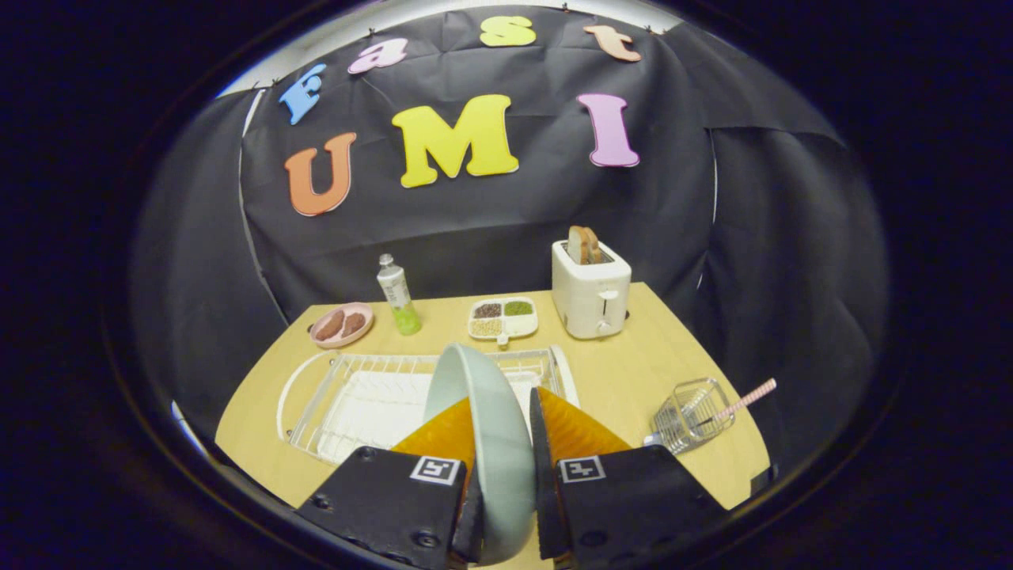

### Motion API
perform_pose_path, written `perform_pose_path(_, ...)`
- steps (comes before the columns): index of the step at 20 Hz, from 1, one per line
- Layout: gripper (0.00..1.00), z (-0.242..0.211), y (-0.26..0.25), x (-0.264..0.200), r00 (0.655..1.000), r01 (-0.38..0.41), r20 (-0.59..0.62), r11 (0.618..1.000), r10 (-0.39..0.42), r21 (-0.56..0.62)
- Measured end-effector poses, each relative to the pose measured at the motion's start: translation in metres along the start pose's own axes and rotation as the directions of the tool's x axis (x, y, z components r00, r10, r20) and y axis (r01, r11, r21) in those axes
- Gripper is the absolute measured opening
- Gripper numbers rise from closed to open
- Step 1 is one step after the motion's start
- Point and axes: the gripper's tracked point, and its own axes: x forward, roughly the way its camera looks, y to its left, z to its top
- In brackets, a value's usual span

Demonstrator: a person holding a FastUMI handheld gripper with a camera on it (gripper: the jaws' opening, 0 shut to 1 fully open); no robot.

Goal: Take the plate from the dish rack, then take the spoon from the basket and place it into the plate.

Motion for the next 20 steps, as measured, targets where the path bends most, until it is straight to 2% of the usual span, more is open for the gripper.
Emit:
perform_pose_path(3, 0.32, -0.054, -0.009, -0.016, 0.999, -0.037, -0.003, 0.997, 0.037, 0.063)
perform_pose_path(6, 0.32, -0.100, -0.028, -0.023, 0.999, -0.032, -0.017, 0.990, 0.034, 0.139)
perform_pose_path(10, 0.32, -0.147, -0.046, -0.012, 0.997, -0.035, -0.061, 0.948, 0.057, 0.316)
perform_pose_path(15, 0.32, -0.174, -0.035, 0.008, 0.979, -0.085, -0.132, 0.896, 0.157, 0.436)
perform_pose_path(20, 0.36, -0.181, -0.042, 0.014, 0.976, -0.097, -0.135, 0.896, 0.171, 0.433)
